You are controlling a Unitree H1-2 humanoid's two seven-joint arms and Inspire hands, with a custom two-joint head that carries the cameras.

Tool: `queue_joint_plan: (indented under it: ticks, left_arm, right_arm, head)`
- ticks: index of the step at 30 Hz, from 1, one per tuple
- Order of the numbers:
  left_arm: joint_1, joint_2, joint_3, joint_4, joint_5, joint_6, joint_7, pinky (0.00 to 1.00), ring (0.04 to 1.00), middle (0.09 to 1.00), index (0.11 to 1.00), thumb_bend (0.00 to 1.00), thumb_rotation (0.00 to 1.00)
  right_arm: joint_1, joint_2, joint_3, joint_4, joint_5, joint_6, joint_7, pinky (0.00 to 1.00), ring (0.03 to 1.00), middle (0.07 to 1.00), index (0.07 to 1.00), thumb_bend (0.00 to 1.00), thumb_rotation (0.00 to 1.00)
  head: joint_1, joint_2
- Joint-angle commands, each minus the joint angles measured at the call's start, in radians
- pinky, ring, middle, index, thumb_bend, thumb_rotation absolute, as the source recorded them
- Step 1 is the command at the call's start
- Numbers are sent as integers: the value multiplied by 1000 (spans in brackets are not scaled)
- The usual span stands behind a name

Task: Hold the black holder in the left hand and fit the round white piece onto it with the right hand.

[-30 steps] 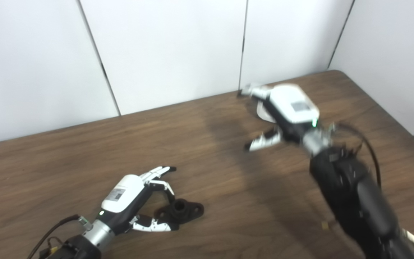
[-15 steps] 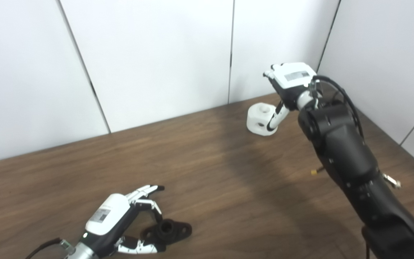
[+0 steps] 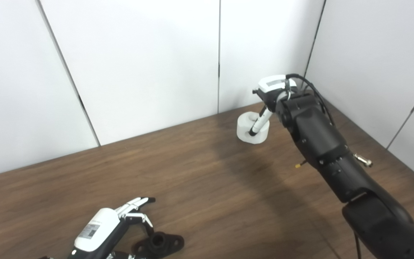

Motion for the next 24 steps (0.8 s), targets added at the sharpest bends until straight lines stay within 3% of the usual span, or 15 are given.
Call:
queue_joint_plan:
  ticks: [1,18,24]
  left_arm:
    - [52,51,-14,55,34,34,-73,769,914,916,488,523,55]
    - [64,56,-4,14,13,44,-100,781,910,909,488,523,53]
    - [73,65,3,-16,0,56,-119,782,904,906,488,523,53]
  right_arm:
    - [-65,-20,0,-5,17,30,-24,929,1000,1000,916,1000,509]
    - [-76,-17,79,94,125,102,-42,978,1000,1000,890,1000,514]
    - [-69,-10,96,134,138,114,-71,993,1000,1000,828,1000,487]
  head:
    - [-1,0]
    - [16,17]
    - [22,24]
